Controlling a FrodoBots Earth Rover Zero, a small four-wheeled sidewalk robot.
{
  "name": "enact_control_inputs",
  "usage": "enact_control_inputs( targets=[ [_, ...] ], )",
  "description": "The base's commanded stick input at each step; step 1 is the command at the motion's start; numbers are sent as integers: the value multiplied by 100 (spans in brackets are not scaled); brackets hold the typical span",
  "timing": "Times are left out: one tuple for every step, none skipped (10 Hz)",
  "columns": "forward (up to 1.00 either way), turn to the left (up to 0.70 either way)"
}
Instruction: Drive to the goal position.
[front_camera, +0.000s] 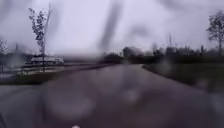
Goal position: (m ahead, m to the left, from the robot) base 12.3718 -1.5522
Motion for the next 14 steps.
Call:
enact_control_inputs(
  targets=[
    [52, 0],
    [11, 0],
    [0, 0],
    [0, 0],
    [0, 0],
    [0, 0],
    [0, 0],
    [0, 0],
    [0, 0],
    [0, 0],
    [0, 0],
    [20, 0],
    [41, 0],
    [58, 0]
  ],
)
